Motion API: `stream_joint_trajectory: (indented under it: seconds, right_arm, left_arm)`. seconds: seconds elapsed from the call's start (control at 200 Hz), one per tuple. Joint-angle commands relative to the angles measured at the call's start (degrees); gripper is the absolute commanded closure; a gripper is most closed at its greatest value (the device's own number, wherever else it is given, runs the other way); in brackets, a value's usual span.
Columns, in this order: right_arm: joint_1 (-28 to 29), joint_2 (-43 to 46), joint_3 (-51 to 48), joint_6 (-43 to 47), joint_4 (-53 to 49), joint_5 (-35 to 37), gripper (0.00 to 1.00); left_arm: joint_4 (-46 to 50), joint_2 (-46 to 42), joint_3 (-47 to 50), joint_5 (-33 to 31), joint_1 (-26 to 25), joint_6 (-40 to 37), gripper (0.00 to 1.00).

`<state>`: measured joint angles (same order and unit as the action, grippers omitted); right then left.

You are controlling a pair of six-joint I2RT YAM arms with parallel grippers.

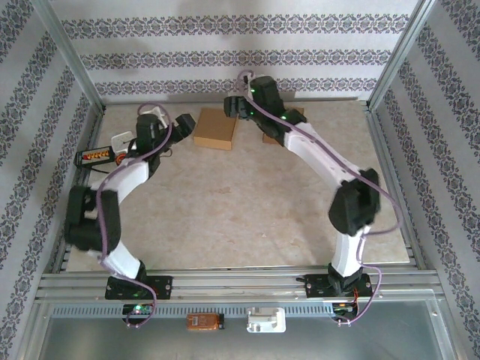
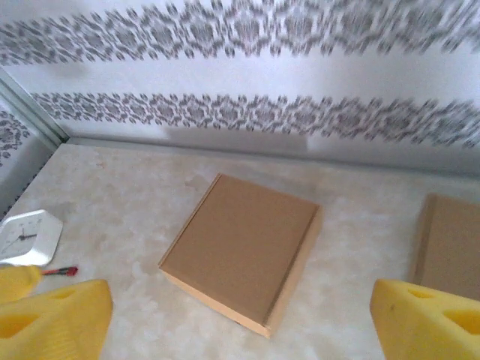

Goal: Fold the paper box

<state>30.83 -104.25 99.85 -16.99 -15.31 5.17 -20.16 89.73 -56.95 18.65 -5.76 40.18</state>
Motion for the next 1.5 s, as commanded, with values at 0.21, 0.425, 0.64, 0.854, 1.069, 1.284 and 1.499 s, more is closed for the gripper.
stream_joint_trajectory:
  seconds: [0.21,0.425,0.64,0.854,1.069,1.284,1.499]
  right_arm:
    - [0.90,30.41,-33.20,9.94,11.90,11.48,0.02]
    - [-0.79,44.64,-52.56,5.62,12.88,17.68,0.02]
    - [-9.84,52.54,-70.65,4.26,19.79,20.23,0.02]
    - [-26.52,43.74,-74.74,5.01,32.33,7.96,0.02]
    - [-29.21,26.70,-74.63,9.98,48.61,6.65,0.02]
    - [-28.19,15.52,-82.12,14.06,77.69,6.05,0.02]
    - [-31.71,17.01,-78.42,14.24,69.23,-8.06,0.02]
  left_arm:
    - [9.53,-34.07,17.10,-16.15,-10.67,-13.61,0.01]
    - [20.24,-49.94,26.65,-26.45,-20.41,-16.42,0.04]
    - [28.56,-57.19,33.39,-38.22,-23.04,-22.25,0.09]
    - [17.92,-64.93,41.49,-45.99,-22.98,-35.83,0.07]
    - [11.02,-64.60,46.14,-50.73,-22.72,-45.59,0.01]
    - [11.26,-63.28,48.68,-48.72,-19.89,-46.45,0.00]
    - [8.35,-60.80,50.58,-36.01,-8.21,-41.03,0.00]
